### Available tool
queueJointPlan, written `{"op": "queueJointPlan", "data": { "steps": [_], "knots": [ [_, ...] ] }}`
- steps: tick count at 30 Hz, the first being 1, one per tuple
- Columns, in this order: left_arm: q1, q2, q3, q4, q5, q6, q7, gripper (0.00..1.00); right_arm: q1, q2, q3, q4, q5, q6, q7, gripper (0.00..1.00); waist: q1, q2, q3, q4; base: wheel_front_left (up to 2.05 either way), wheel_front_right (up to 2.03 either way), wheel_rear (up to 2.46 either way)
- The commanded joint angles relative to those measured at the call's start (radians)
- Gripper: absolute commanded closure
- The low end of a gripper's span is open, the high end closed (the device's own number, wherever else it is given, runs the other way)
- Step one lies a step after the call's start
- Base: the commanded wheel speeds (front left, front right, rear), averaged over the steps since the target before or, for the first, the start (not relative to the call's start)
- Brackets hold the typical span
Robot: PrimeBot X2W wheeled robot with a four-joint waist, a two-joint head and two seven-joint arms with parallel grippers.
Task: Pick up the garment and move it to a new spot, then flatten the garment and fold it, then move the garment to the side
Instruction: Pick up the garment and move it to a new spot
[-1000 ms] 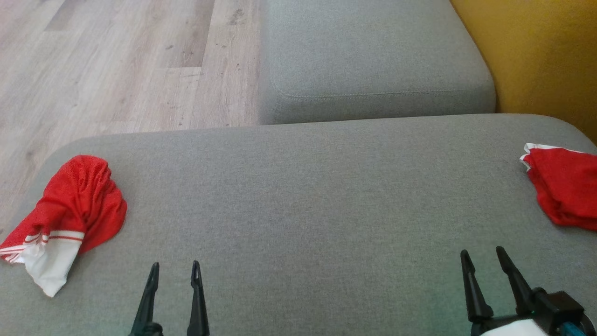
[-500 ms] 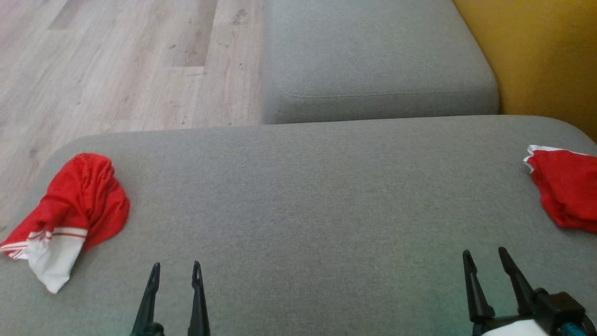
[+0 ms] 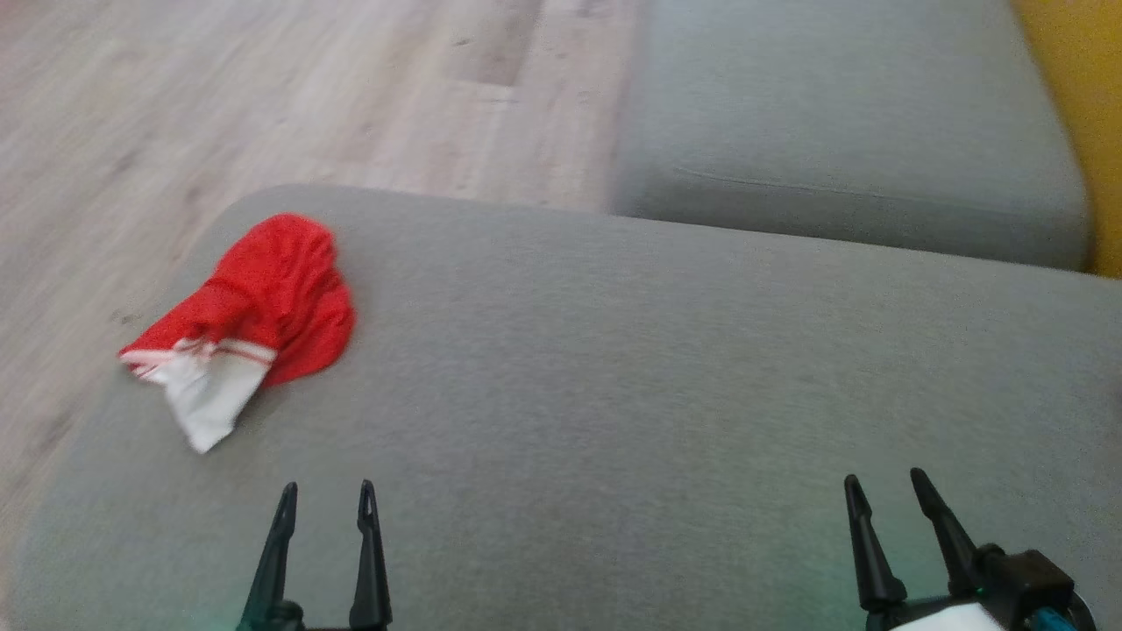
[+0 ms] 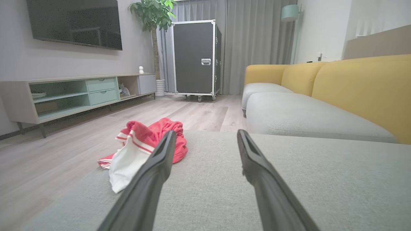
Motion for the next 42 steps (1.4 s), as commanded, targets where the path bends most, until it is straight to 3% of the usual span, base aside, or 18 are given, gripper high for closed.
{"op": "queueJointPlan", "data": {
  "steps": [1,8,12,23,30,35,42],
  "knots": [
    [-0.053,-0.008,0.036,-0.035,0.009,-0.004,-0.005,0.00,-0.041,-0.006,0.024,-0.031,-0.002,-0.001,-0.014,0.00,0.0000,-0.0001,0.013,0.073,0.00,0.00,0.00],
    [-0.042,-0.005,0.060,-0.029,0.030,-0.006,-0.005,0.00,-0.051,0.004,0.034,-0.031,-0.003,-0.001,-0.014,0.00,0.0000,-0.0001,0.023,0.184,0.00,0.00,0.00],
    [-0.044,-0.005,0.075,-0.042,0.035,0.001,-0.005,0.00,-0.066,0.000,0.047,-0.028,-0.007,-0.001,-0.014,0.00,0.0000,-0.0001,0.048,0.210,0.00,0.00,0.00],
    [-0.128,0.022,0.108,-0.069,0.067,0.020,-0.005,0.00,-0.073,-0.039,0.046,-0.027,-0.007,-0.001,-0.014,0.00,0.0000,-0.0001,0.095,0.243,0.00,0.00,0.00],
    [-0.353,0.055,0.153,-0.058,0.068,0.033,-0.005,0.00,-0.103,-0.135,0.052,-0.051,-0.019,-0.001,-0.014,0.00,0.0000,-0.0001,0.236,0.208,0.00,0.00,0.00],
    [-0.558,0.087,0.167,0.083,0.082,0.037,-0.005,0.00,-0.152,-0.225,0.051,-0.076,-0.021,-0.001,-0.014,0.00,0.0000,-0.0001,0.351,0.182,0.00,0.00,0.00],
    [-0.827,0.091,0.219,0.465,0.032,0.058,0.023,0.00,-0.202,-0.311,0.057,-0.093,-0.009,-0.001,-0.014,0.00,0.0000,-0.0001,0.449,0.139,0.00,0.00,0.00]
  ]
}}
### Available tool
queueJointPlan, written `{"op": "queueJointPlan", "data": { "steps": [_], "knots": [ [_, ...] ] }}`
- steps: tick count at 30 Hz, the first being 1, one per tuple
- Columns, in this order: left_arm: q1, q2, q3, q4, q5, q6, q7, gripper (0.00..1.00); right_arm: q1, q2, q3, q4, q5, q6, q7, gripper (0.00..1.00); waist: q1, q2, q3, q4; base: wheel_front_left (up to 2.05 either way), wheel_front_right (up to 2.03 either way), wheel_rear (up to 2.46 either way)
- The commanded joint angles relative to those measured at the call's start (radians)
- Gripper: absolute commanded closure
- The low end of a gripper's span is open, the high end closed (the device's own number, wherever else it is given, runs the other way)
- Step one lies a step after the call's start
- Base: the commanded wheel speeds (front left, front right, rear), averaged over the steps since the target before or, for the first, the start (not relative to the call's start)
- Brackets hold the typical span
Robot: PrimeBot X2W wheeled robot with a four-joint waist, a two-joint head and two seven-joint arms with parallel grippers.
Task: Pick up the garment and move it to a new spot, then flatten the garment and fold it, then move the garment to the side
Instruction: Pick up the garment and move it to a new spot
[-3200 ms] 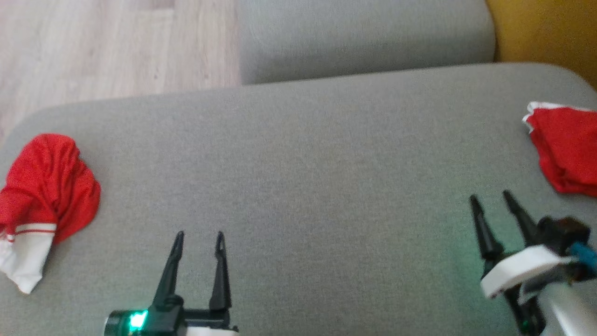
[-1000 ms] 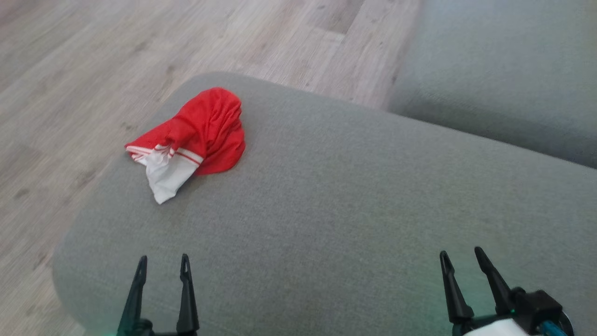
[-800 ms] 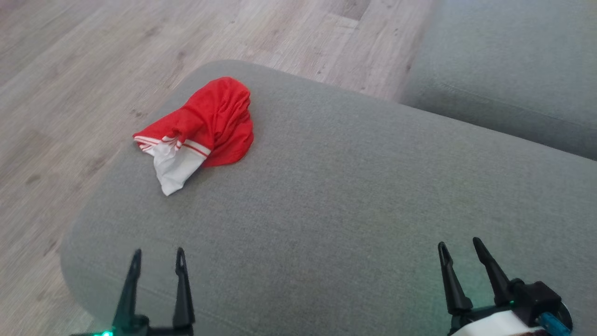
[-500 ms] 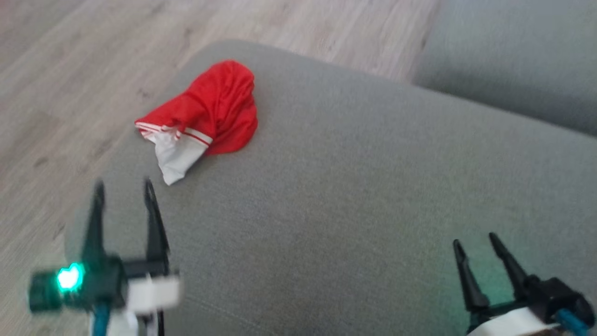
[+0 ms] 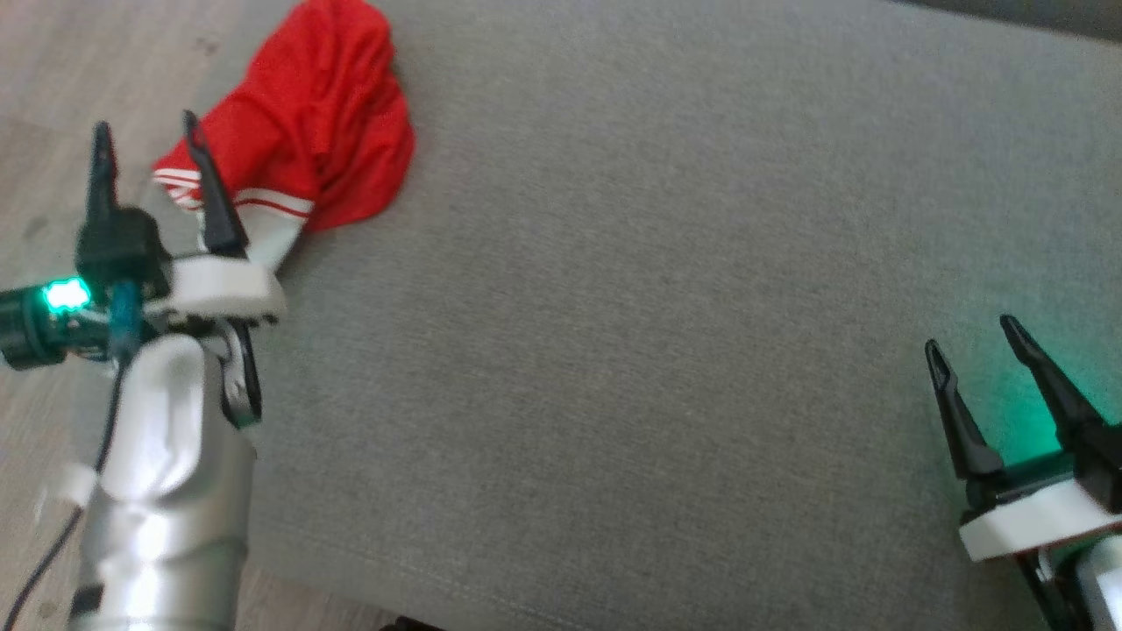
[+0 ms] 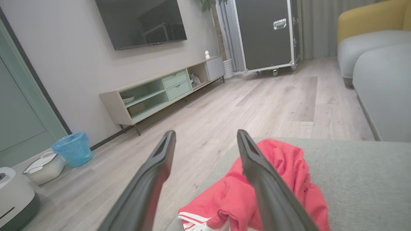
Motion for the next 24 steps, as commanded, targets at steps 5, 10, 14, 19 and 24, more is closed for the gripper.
{"op": "queueJointPlan", "data": {
  "steps": [5,10,14,19,24],
  "knots": [
    [-0.152,0.041,0.080,0.245,-0.052,0.022,0.030,0.00,-0.067,-0.066,0.027,-0.045,0.010,-0.001,-0.012,0.00,-0.0003,0.0000,0.109,-0.080,0.00,0.00,0.00],
    [-0.210,0.036,0.133,0.421,-0.116,0.035,0.042,0.00,-0.089,-0.086,0.021,-0.051,0.012,-0.001,-0.012,0.00,-0.0003,0.0000,0.149,-0.098,0.00,0.00,0.00],
    [-0.240,0.043,0.142,0.493,-0.133,0.021,-0.003,1.00,-0.095,-0.086,0.020,-0.051,0.012,-0.001,-0.012,0.00,-0.0003,0.0000,0.161,-0.105,0.00,0.00,0.00],
    [-0.255,0.066,0.124,0.442,-0.109,-0.001,-0.030,1.00,-0.101,-0.056,0.032,-0.035,0.013,-0.001,-0.012,0.00,-0.0003,0.0000,0.119,-0.115,0.00,0.00,0.00],
    [-0.232,0.101,0.104,0.280,-0.062,-0.010,-0.031,1.00,-0.119,-0.015,0.055,-0.021,0.012,-0.001,-0.012,0.00,-0.0003,0.0000,0.052,-0.145,0.00,0.00,0.00]
  ]
}}
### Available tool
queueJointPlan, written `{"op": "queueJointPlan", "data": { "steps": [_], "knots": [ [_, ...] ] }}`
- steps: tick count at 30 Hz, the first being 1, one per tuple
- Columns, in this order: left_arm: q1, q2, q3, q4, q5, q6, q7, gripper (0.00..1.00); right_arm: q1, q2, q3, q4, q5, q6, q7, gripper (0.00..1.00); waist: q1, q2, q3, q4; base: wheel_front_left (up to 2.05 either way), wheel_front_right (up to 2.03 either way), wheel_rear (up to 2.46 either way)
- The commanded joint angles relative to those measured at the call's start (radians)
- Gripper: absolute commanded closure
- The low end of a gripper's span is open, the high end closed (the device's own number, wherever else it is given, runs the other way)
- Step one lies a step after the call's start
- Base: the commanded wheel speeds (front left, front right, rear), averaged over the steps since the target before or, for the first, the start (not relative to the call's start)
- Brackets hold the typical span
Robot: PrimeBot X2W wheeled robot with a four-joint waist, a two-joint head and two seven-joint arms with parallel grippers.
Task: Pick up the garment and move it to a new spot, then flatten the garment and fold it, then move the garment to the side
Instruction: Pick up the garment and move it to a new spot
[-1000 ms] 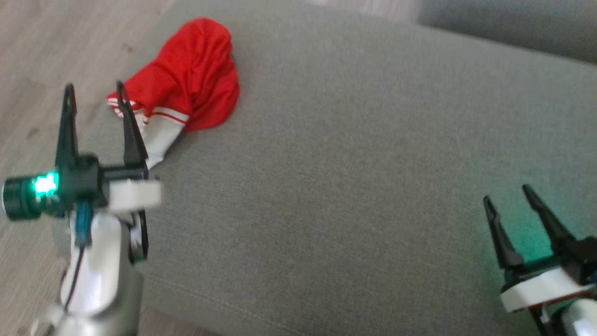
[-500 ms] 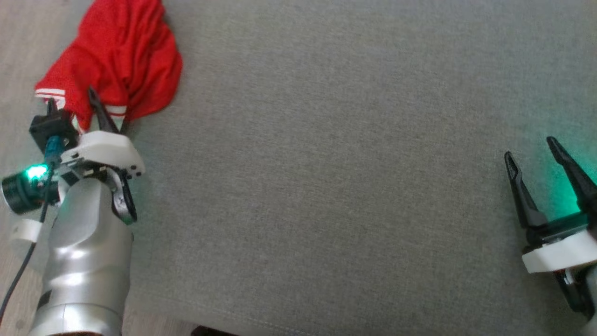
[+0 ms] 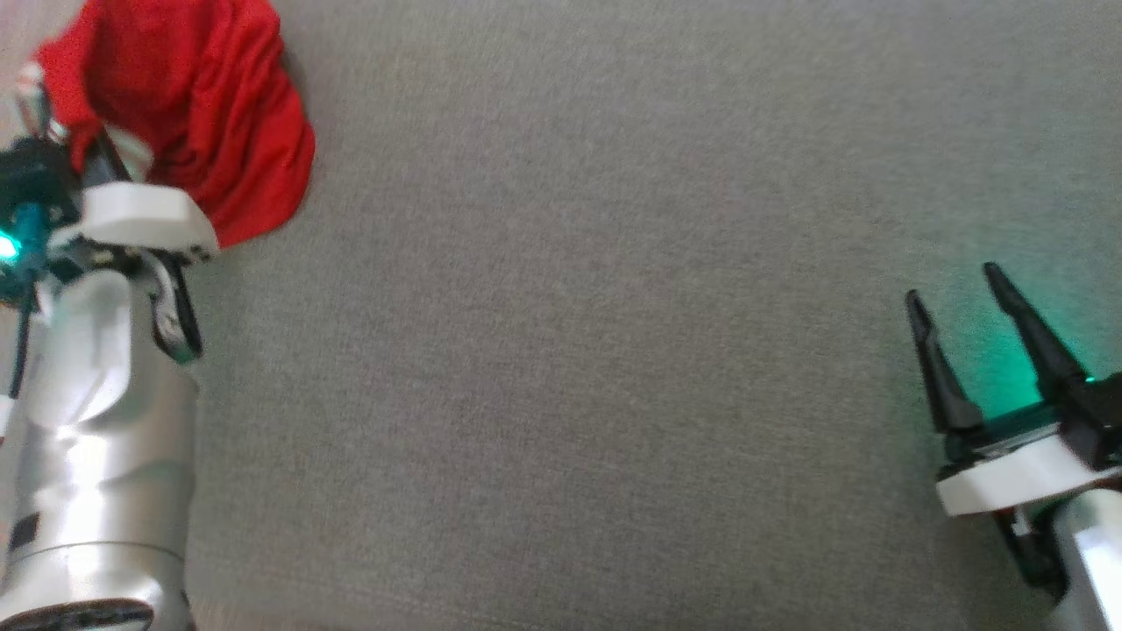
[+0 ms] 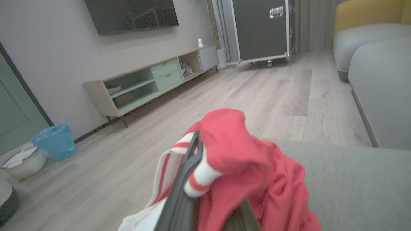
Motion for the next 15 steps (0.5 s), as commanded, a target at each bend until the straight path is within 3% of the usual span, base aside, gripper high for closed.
{"op": "queueJointPlan", "data": {
  "steps": [1,7,15],
  "knots": [
    [0.002,0.058,0.016,-0.043,0.012,-0.002,-0.012,1.00,-0.016,-0.004,0.019,-0.022,0.006,-0.001,-0.006,0.00,0.0001,0.0000,-0.049,-0.030,0.00,0.00,0.00],
    [0.034,0.108,-0.027,-0.207,0.066,-0.034,-0.012,1.00,-0.008,0.092,0.034,0.009,0.015,-0.001,-0.006,0.00,0.0001,0.0000,-0.209,-0.128,0.00,0.00,0.00],
    [0.044,0.110,-0.046,-0.345,0.004,-0.137,0.016,1.00,0.067,0.206,0.028,0.033,0.013,-0.001,-0.006,0.00,0.0001,0.0000,-0.365,-0.310,0.00,0.00,0.00]
  ]
}}
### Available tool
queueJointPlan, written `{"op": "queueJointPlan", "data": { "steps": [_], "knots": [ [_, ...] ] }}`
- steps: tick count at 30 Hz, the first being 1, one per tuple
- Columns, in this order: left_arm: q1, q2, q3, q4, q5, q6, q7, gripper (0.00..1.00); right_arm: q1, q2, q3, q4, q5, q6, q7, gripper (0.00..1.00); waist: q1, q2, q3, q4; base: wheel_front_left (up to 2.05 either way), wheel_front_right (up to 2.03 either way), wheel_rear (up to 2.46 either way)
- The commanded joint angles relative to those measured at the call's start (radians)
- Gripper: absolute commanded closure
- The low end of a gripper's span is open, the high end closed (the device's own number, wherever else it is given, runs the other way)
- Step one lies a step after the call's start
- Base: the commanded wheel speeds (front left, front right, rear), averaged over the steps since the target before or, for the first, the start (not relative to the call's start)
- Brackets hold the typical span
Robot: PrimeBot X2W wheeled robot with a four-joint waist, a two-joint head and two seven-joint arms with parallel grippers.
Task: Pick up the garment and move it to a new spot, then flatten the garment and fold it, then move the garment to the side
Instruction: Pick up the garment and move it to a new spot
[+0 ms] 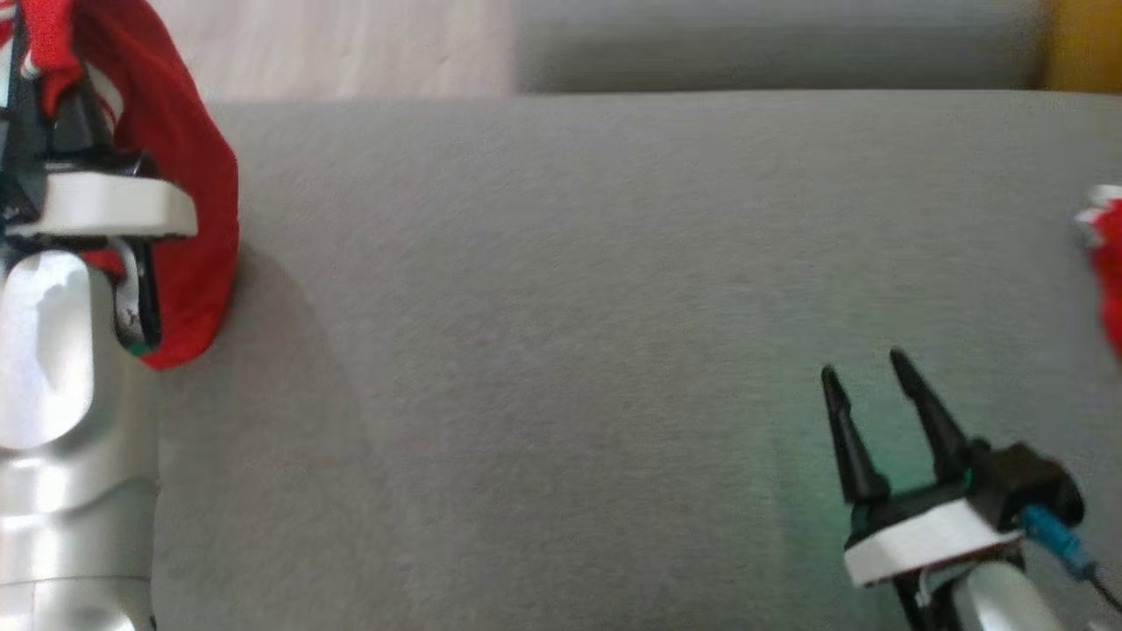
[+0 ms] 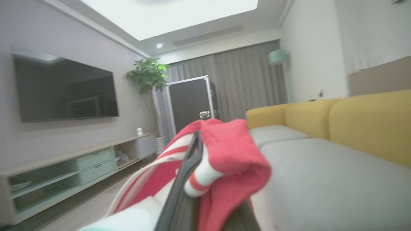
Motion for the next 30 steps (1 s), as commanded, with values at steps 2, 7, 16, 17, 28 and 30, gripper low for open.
{"op": "queueJointPlan", "data": {
  "steps": [2,7,16,17,28,30],
  "knots": [
    [-0.034,0.032,0.007,-0.093,-0.015,-0.025,0.029,1.00,0.014,0.022,0.017,-0.025,0.003,-0.001,-0.006,0.00,0.0003,-0.0001,-0.124,-0.162,0.00,0.00,0.00],
    [-0.035,0.001,-0.035,-0.187,-0.045,-0.072,0.096,1.00,0.034,0.048,0.016,-0.025,0.013,-0.001,-0.006,0.00,0.0003,-0.0001,-0.150,-0.270,0.00,0.00,0.00],
    [-0.064,-0.076,-0.111,-0.182,-0.075,-0.106,0.112,1.00,0.033,0.069,0.016,-0.031,0.029,-0.001,-0.006,0.00,0.0003,-0.0001,-0.138,-0.428,0.00,0.00,0.00],
    [-0.067,-0.084,-0.124,-0.166,-0.076,-0.112,0.108,1.00,0.033,0.071,0.018,-0.031,0.030,-0.001,-0.006,0.00,0.0003,-0.0001,-0.132,-0.439,0.00,0.00,0.00],
    [0.047,-0.176,-0.364,0.013,-0.059,-0.153,0.023,1.00,0.005,0.090,0.017,-0.045,0.040,-0.001,-0.006,0.00,0.0003,-0.0001,0.003,-0.474,0.00,0.00,0.00],
    [0.095,-0.185,-0.417,0.051,-0.082,-0.159,0.000,1.00,-0.004,0.094,0.021,-0.046,0.040,-0.001,-0.006,0.00,0.0003,-0.0001,0.026,-0.468,0.00,0.00,0.00]
  ]
}}
